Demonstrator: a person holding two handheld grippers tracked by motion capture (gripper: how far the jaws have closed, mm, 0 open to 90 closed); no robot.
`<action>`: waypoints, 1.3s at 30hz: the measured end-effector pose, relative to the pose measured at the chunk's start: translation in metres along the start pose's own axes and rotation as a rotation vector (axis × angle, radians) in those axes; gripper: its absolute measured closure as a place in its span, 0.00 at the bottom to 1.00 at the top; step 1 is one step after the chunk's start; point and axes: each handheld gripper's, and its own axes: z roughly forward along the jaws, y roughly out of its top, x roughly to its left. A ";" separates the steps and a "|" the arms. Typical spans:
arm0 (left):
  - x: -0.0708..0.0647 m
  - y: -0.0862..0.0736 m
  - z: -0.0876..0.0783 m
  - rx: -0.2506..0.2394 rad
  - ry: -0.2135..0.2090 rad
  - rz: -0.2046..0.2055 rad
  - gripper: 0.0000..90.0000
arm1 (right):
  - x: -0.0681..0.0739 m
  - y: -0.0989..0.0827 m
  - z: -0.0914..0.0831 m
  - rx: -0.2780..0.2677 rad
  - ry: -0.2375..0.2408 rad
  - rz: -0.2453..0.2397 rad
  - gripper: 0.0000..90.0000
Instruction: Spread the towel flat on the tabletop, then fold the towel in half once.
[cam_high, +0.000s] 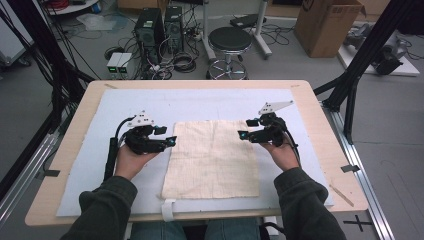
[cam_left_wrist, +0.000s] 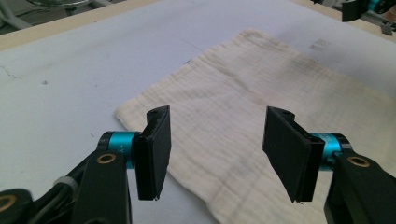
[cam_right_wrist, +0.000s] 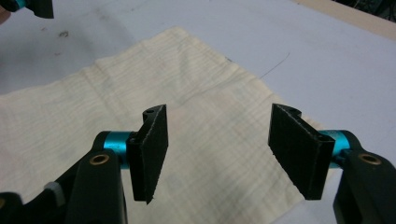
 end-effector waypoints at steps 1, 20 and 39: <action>0.000 0.001 0.002 -0.001 0.005 -0.002 0.45 | -0.002 0.003 0.000 -0.002 -0.006 -0.008 0.42; 0.015 0.009 0.016 -0.040 0.046 -0.040 0.46 | -0.022 0.006 0.015 -0.016 -0.037 0.038 0.42; 0.031 0.023 0.047 -0.002 0.067 -0.063 0.49 | -0.042 0.010 0.021 -0.013 -0.072 0.070 0.45</action>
